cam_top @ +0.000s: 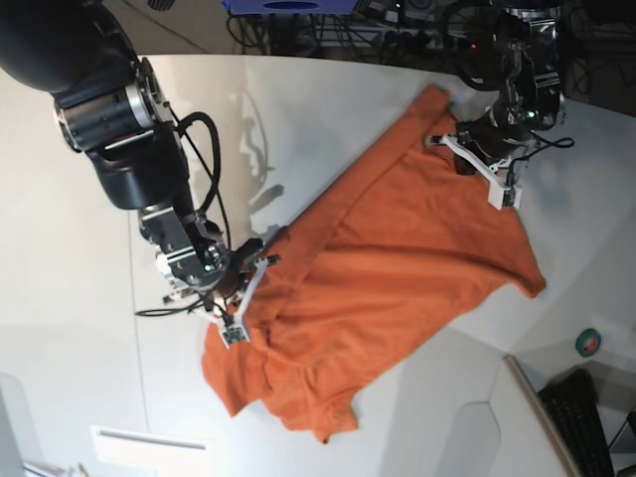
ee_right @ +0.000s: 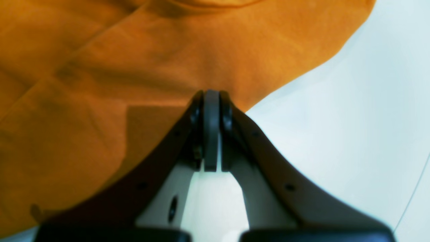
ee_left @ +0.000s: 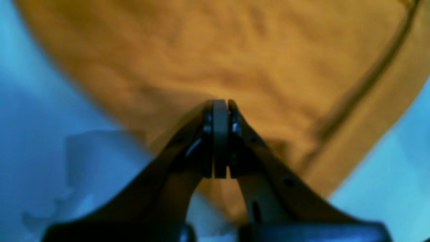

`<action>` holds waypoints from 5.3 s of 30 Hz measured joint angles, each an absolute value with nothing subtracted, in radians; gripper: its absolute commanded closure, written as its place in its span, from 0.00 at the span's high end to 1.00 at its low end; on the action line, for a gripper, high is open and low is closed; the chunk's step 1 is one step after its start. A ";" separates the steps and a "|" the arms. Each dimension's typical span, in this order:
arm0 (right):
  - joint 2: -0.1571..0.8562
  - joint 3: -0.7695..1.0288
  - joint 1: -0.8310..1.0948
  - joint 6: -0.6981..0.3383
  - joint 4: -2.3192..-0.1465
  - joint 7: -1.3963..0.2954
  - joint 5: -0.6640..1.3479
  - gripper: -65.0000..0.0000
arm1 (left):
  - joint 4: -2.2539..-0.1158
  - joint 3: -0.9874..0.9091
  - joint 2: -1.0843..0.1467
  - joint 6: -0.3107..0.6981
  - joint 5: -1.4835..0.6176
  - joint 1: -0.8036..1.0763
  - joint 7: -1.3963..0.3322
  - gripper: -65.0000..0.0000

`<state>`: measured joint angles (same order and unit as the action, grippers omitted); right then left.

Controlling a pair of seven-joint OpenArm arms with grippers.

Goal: Layout the t-shirt on the table in an organized manner, then fold the t-shirt properly

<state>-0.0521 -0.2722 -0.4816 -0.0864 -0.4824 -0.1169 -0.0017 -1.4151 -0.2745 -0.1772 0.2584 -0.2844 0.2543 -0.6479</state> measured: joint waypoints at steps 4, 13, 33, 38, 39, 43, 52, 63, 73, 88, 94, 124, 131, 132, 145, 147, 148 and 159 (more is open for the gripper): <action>-0.033 -0.266 -0.435 -0.083 -0.497 -0.052 0.002 0.00 | -1.413 -0.278 -0.205 0.258 -0.284 0.254 -0.651 0.00; 0.043 -0.262 -0.165 -0.068 -0.842 -0.050 0.000 0.00 | -1.413 -0.279 -0.204 0.259 -0.286 0.225 -0.650 0.00; 0.096 -0.265 -0.076 0.008 -1.178 -0.274 -0.004 0.00 | -1.473 -0.274 -0.153 0.258 -0.289 0.255 -0.662 0.00; 0.093 -0.269 -0.084 0.007 -1.163 -0.270 -0.004 0.00 | -1.415 -0.273 -0.156 0.260 -0.288 0.245 -0.653 0.00; 0.090 -0.269 -0.082 0.007 -1.161 -0.273 -0.004 0.00 | -1.396 -0.274 -0.155 0.260 -0.285 0.242 -0.647 0.00; 0.088 -0.268 -0.092 0.007 -1.158 -0.273 -0.004 0.00 | -1.348 -0.279 -0.157 0.263 -0.295 0.210 -0.628 0.00; 0.085 -0.268 -0.175 0.007 -1.008 -0.265 -0.002 0.00 | -1.295 -0.274 -0.206 0.268 -0.300 0.161 -0.622 0.00; 0.111 -0.263 -0.016 0.008 -1.111 -0.239 -0.006 0.00 | -1.251 -0.274 -0.262 0.262 -0.286 0.077 -0.647 0.00; 0.115 -0.262 0.166 0.008 -1.330 -0.282 -0.003 0.00 | -1.159 -0.271 -0.268 0.260 -0.292 -0.032 -0.653 0.00; 0.124 -0.093 0.212 0.007 -1.565 -0.273 -0.001 0.00 | -1.562 -0.275 -0.262 0.262 -0.291 0.252 -0.651 0.00; 0.128 -0.029 0.255 0.006 -1.570 -0.263 0.000 0.00 | -1.615 -0.253 -0.233 0.264 -0.295 0.352 -0.395 0.00; 0.118 0.115 0.574 0.000 -1.576 0.192 -0.001 0.00 | -1.592 -0.029 -0.230 0.262 -0.287 0.419 -0.295 0.00; 0.118 0.114 0.546 0.000 -1.510 0.178 -0.001 0.00 | -1.498 -0.028 -0.256 0.263 -0.284 0.500 -0.002 0.00; 0.117 0.113 0.538 0.001 -1.512 0.179 -0.001 0.00 | -1.473 -0.027 -0.267 0.264 -0.286 0.513 0.028 0.00; 0.093 0.106 0.511 0.000 -1.516 0.178 -0.001 0.00 | -1.414 -0.034 -0.268 0.262 -0.289 0.564 0.109 0.00; 0.095 0.106 0.510 0.000 -1.516 0.183 -0.001 0.00 | -1.414 -0.034 -0.269 0.262 -0.289 0.563 0.109 0.00; 0.097 0.106 0.511 0.000 -1.516 0.180 -0.001 0.00 | -1.414 -0.034 -0.270 0.262 -0.289 0.564 0.109 0.00; 0.096 0.107 0.511 0.000 -1.516 0.180 -0.001 0.00 | -1.414 -0.034 -0.269 0.262 -0.289 0.563 0.109 0.00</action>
<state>0.0959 0.1074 0.5106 -0.0002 -1.5162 0.1802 -0.0010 -1.4143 -0.0338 -0.2691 0.2623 -0.2886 0.5629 0.1089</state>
